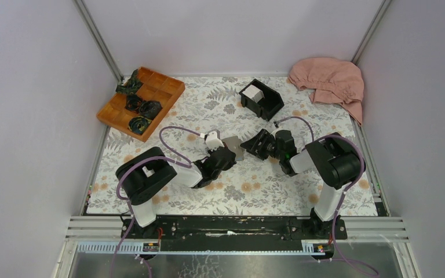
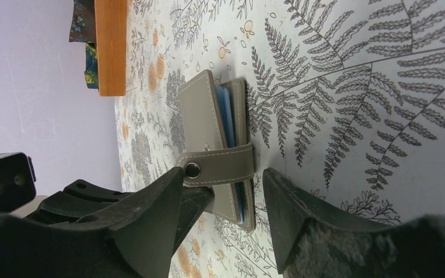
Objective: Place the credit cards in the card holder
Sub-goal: Close the card holder at the center of the board.
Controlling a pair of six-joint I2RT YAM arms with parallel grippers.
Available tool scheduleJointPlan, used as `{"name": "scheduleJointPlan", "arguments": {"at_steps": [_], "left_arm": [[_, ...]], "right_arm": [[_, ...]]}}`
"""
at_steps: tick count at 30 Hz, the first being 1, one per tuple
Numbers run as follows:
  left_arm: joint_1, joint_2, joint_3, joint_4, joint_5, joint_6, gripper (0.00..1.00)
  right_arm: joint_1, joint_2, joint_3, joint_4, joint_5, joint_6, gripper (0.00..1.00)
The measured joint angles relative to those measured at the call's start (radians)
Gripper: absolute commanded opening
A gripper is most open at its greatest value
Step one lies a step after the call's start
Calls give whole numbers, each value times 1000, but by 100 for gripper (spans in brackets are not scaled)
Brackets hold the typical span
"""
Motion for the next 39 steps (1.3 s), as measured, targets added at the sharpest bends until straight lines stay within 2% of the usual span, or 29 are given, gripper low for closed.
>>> {"name": "scheduleJointPlan", "arguments": {"at_steps": [20, 39], "left_arm": [[7, 0, -17, 31, 18, 2, 0], [9, 2, -32, 61, 24, 2, 0]], "right_arm": [[-1, -21, -126, 142, 3, 91, 60], [-33, 57, -98, 220, -23, 174, 58]]}}
